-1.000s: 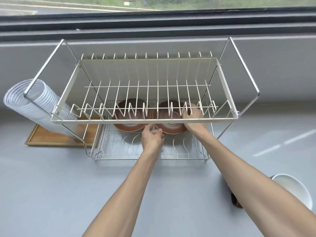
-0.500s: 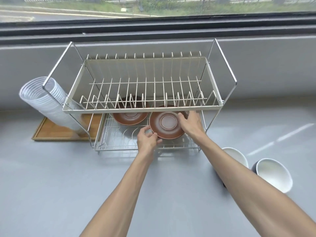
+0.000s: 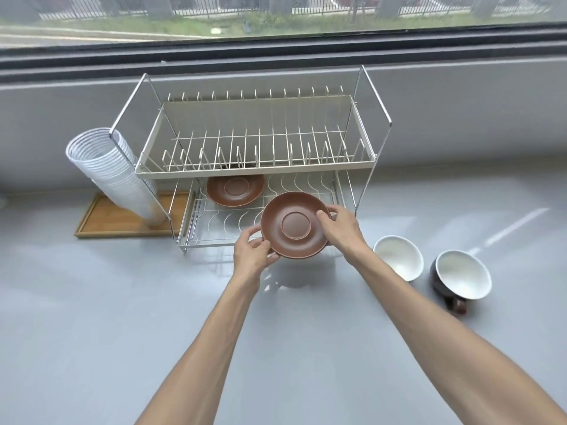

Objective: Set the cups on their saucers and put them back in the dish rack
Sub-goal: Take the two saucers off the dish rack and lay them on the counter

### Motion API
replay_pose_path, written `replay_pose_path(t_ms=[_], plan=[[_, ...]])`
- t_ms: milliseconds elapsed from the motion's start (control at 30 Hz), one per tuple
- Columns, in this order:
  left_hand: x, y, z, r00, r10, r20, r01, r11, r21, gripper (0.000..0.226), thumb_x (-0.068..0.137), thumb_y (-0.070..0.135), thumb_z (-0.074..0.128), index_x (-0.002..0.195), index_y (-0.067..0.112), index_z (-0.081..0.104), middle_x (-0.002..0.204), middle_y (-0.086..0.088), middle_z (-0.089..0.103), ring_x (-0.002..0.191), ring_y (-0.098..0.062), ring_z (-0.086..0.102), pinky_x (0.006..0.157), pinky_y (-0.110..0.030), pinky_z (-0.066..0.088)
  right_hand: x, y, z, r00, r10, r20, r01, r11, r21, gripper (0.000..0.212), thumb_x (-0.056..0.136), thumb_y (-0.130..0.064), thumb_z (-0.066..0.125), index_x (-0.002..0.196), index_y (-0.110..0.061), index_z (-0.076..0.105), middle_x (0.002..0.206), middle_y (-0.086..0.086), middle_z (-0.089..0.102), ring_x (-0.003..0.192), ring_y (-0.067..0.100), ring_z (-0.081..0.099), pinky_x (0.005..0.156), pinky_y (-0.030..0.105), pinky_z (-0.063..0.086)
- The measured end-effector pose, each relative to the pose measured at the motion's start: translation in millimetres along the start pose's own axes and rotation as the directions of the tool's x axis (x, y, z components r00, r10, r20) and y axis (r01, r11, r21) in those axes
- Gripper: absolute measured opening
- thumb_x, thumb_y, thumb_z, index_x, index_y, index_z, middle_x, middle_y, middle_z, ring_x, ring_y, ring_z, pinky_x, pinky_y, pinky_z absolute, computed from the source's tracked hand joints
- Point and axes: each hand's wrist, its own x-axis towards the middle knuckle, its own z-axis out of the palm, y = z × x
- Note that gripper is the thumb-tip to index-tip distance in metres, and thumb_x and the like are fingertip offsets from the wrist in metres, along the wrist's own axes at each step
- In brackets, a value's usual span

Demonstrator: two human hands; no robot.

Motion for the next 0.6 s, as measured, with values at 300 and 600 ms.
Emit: replay_pose_path(t_ms=[300, 600], plan=[[-55, -23, -13, 0.999, -0.037, 0.016, 0.037, 0.999, 0.001, 0.032, 0.091, 0.007, 0.055, 0.122, 0.012, 0.061, 0.079, -0.002, 0.070, 0.077, -0.021, 0.070, 0.056, -0.025, 0.061, -70, 42, -6, 0.997, 0.062, -0.055, -0.055, 0.992, 0.116, 0.039, 0.090, -0.038, 0.055, 0.118, -0.015, 0.065, 0.104, 0.002, 0.070, 0.088, 0.027, 0.072, 0.078, 0.048, 0.062], [-104, -57, -5, 0.986, -0.152, 0.072, 0.150, 0.988, 0.034, 0.024, 0.093, 0.032, 0.061, 0.112, 0.018, 0.067, 0.115, -0.013, 0.071, 0.089, -0.023, 0.073, 0.061, -0.030, 0.062, -119, 102, -22, 0.980, 0.155, -0.128, -0.122, 0.964, 0.237, 0.026, 0.093, -0.040, 0.058, 0.110, -0.021, 0.063, 0.097, -0.008, 0.067, 0.099, 0.023, 0.068, 0.083, 0.052, 0.060]])
